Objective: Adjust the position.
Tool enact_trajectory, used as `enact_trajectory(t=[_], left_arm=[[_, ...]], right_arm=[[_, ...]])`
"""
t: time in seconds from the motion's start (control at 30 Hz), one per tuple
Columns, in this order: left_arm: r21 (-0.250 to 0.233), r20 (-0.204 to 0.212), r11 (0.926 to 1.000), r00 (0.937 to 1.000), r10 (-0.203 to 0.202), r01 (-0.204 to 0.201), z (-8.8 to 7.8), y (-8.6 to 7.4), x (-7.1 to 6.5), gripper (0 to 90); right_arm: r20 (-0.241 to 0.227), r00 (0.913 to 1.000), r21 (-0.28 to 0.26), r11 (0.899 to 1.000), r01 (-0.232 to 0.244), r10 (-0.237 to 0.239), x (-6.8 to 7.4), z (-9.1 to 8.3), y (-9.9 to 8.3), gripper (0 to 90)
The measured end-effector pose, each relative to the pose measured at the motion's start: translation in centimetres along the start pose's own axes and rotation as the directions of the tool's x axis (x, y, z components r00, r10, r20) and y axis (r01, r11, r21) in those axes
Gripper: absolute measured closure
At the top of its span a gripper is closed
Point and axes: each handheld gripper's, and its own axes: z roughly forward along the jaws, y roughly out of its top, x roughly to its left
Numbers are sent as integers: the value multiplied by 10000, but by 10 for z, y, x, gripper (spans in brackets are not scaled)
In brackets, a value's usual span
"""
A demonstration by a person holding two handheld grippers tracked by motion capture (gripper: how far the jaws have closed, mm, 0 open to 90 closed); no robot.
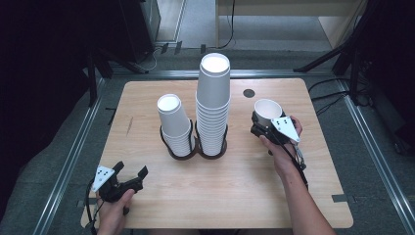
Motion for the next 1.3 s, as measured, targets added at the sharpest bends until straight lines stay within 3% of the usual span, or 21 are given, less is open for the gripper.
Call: enact_trajectory(t=[0.6,0.7,0.93,1.0,1.3], left_arm=[[166,105,9999,9999,16,-17,3,-1,-3,8],[248,-3,9993,9996,291,-291,3,-2,-5,8],[318,-26,9990,9995,314,-313,4,-2,-7,8],[274,-255,9985,9985,483,-476,3,-2,-8,8],[284,-161,9984,9987,486,-481,4,-2,-10,8]], right_arm=[[451,9986,496,9983,-295,273,-1,8,-10,112],[466,9989,678,9976,-108,76,-1,8,-11,111],[584,9983,776,9970,24,-69,0,9,-14,107],[502,9984,770,9968,216,-255,2,8,-14,106],[377,9983,934,9948,397,-433,6,8,-18,103]])
